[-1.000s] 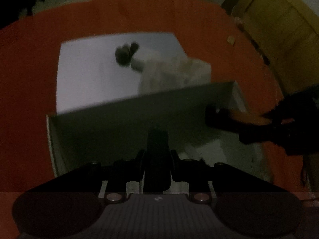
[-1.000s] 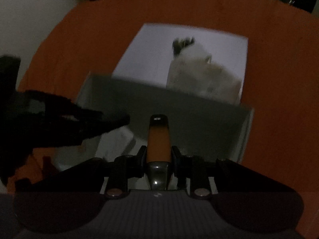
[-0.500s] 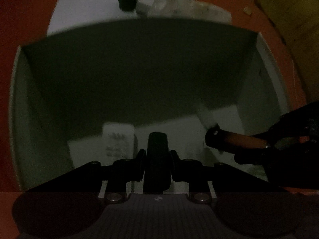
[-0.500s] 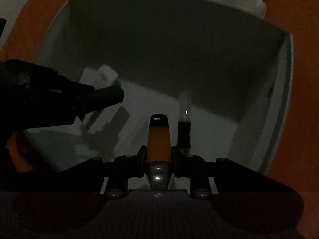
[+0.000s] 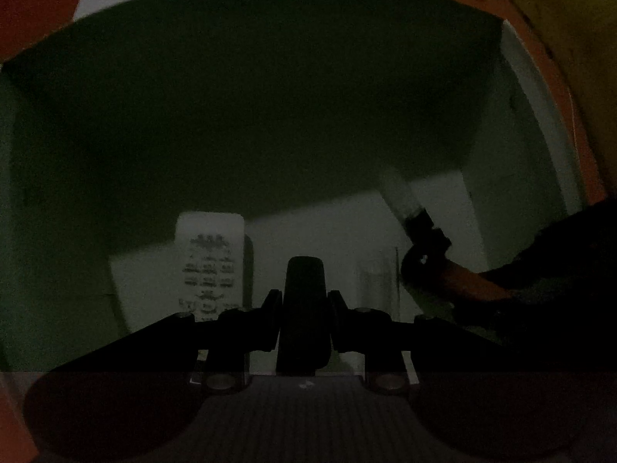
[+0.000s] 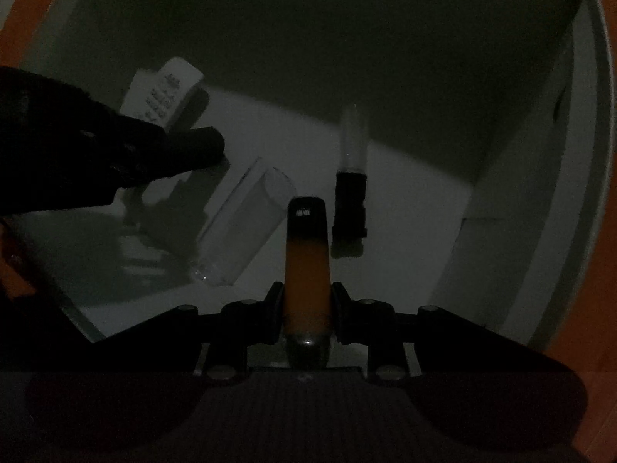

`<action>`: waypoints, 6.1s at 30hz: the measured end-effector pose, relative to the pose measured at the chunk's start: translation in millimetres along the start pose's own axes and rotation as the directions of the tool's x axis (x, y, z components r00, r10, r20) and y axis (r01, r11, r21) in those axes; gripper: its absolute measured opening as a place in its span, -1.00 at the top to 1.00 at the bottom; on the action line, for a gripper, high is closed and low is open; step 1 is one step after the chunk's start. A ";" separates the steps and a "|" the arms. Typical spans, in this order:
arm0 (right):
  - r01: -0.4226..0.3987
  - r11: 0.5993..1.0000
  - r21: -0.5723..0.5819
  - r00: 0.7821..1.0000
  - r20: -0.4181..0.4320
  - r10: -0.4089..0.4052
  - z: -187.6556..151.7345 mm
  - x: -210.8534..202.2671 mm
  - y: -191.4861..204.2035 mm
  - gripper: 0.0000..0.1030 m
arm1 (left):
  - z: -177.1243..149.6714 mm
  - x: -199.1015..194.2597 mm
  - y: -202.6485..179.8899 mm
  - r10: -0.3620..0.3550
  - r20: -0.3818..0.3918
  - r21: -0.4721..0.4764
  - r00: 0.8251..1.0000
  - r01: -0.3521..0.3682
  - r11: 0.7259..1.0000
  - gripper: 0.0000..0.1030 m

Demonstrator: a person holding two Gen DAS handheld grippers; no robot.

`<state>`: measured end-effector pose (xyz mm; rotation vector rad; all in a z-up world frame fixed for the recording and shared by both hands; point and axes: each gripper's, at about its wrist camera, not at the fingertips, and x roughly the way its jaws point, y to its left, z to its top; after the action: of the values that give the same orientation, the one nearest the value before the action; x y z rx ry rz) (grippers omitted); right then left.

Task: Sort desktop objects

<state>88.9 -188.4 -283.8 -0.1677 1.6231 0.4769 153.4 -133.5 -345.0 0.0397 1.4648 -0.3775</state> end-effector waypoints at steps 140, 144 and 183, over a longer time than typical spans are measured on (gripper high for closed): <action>-0.030 0.944 0.328 0.901 0.419 -0.117 143.3 -104.2 -96.3 0.69 | 143.9 -37.6 25.0 0.040 0.393 -0.108 0.919 0.003 0.994 0.73; -0.068 0.902 0.426 0.907 0.403 -0.122 144.9 -101.2 -114.9 -0.36 | 143.4 -38.8 35.7 0.080 0.407 -0.132 0.910 -0.028 0.991 -0.26; -0.105 0.952 0.286 0.836 0.545 -0.071 140.4 -153.7 -87.7 0.68 | 125.9 -83.3 35.9 -0.034 0.513 -0.085 0.858 0.090 0.992 0.65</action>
<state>269.3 -237.6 -157.0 0.2084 1.1046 0.2451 279.3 -113.0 -256.6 -0.1833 0.9548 -0.3298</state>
